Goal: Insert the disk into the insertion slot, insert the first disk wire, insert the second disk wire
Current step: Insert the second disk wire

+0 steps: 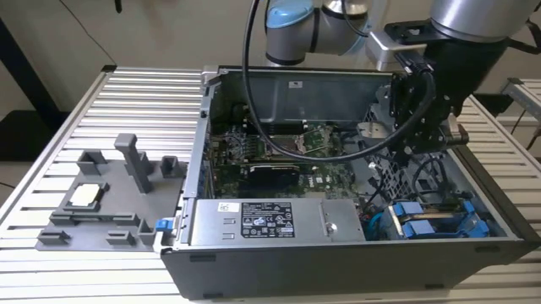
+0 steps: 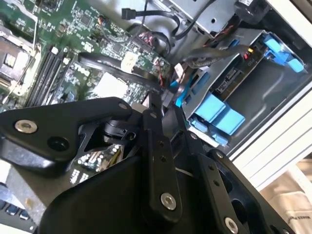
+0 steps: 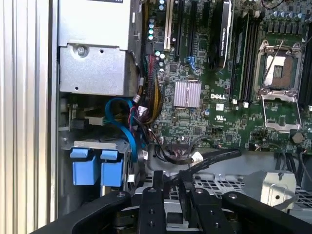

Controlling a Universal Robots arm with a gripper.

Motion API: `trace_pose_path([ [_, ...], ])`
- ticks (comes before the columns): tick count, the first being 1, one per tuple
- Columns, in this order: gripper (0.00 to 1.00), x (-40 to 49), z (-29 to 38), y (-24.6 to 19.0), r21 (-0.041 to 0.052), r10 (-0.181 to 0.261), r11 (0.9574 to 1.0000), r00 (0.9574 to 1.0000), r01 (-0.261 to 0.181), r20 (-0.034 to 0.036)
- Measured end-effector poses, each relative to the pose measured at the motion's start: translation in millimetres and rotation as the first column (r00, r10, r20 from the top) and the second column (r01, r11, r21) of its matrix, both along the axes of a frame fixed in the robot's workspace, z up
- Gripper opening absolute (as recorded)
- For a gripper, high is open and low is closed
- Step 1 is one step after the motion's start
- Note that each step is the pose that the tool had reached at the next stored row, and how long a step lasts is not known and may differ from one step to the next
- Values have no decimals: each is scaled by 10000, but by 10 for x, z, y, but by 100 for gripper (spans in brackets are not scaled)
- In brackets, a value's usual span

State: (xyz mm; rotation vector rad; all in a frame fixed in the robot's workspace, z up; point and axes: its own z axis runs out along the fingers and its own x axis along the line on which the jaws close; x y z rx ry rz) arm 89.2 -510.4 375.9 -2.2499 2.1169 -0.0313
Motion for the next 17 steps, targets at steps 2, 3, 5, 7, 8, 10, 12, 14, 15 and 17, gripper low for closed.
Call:
trace_pose_path([
  [2,28,-14,-12,22,-84,1,10000,9999,0,118],
  [3,28,-15,-20,27,-147,1,9999,9999,1,139],
  [5,28,-15,-31,28,-324,5,9995,9999,0,160],
  [7,28,-15,-40,29,-531,8,9986,9998,1,176],
  [8,28,-16,-48,31,-611,9,9981,9998,3,188],
  [10,28,-16,-64,35,-715,11,9974,9997,6,228],
  [12,28,-17,-75,40,-801,14,9968,9997,7,263],
  [14,28,-21,-84,49,-812,13,9967,9995,12,309],
  [15,28,-23,-88,53,-812,13,9967,9994,14,333],
  [17,28,-24,-100,57,-822,15,9966,9994,14,355],
])
